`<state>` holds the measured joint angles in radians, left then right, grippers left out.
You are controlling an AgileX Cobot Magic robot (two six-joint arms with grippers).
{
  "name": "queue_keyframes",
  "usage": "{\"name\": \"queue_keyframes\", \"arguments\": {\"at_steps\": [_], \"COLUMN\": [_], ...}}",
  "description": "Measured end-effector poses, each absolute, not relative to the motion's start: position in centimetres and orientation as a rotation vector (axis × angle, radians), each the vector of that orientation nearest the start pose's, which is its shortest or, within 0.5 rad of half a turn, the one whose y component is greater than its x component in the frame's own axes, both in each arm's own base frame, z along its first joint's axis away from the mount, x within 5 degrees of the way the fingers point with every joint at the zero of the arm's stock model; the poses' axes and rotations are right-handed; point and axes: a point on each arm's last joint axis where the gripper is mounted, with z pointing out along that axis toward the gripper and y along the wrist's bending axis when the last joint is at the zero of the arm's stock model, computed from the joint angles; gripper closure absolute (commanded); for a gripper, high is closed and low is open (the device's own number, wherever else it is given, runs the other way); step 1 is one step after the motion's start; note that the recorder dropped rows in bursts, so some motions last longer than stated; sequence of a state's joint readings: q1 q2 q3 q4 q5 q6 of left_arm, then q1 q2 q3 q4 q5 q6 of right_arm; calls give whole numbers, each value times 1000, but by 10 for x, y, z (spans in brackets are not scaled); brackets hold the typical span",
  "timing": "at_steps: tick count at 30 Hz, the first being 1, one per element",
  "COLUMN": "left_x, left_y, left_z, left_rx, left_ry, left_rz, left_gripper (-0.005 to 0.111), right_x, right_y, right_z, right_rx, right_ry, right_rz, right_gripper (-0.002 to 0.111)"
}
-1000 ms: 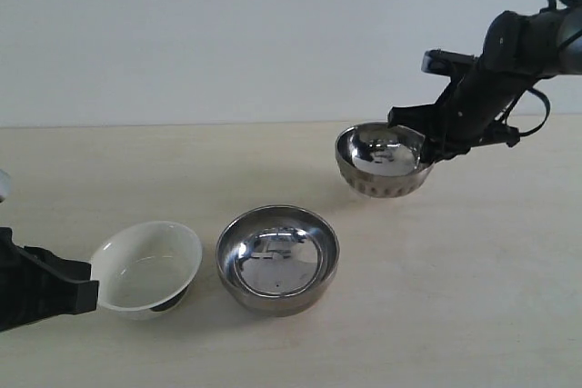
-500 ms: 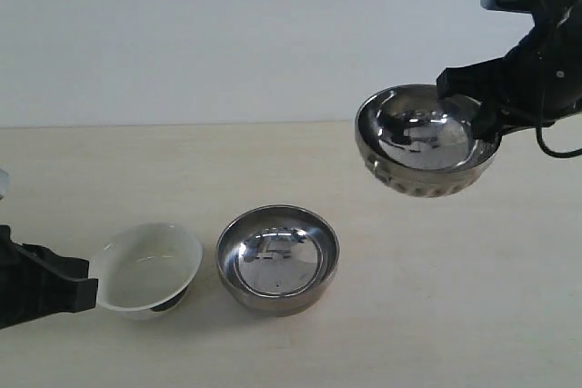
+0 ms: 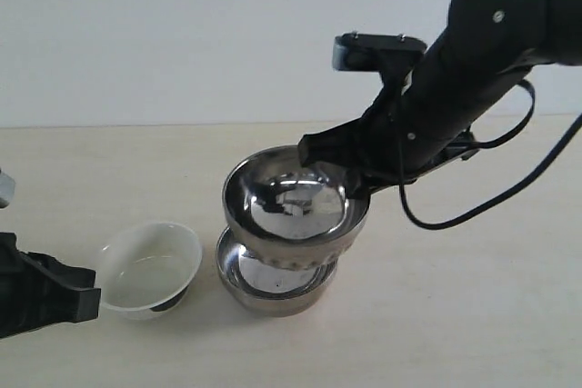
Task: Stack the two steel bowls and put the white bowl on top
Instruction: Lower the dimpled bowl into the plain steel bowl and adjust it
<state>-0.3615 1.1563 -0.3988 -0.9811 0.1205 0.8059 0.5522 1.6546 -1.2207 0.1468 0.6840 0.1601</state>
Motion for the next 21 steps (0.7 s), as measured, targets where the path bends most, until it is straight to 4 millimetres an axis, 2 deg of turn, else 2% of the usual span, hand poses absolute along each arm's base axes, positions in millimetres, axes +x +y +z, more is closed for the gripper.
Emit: {"name": "queue_keyframes", "arguments": {"at_steps": [7, 16, 21], "left_x": [182, 182, 182], "left_y": [-79, -79, -79], "left_z": [197, 197, 197], "left_rx": [279, 282, 282], "left_ry": [2320, 2320, 2320], "left_rz": [-386, -385, -385], "left_gripper": [103, 103, 103], "right_x": [309, 314, 317], "right_y": [209, 213, 216], "right_z": [224, 224, 208], "right_rx": [-385, -348, -357], "right_ry": [2699, 2662, 2702], "right_rz": [416, 459, 446], "right_gripper": [108, 108, 108]}}
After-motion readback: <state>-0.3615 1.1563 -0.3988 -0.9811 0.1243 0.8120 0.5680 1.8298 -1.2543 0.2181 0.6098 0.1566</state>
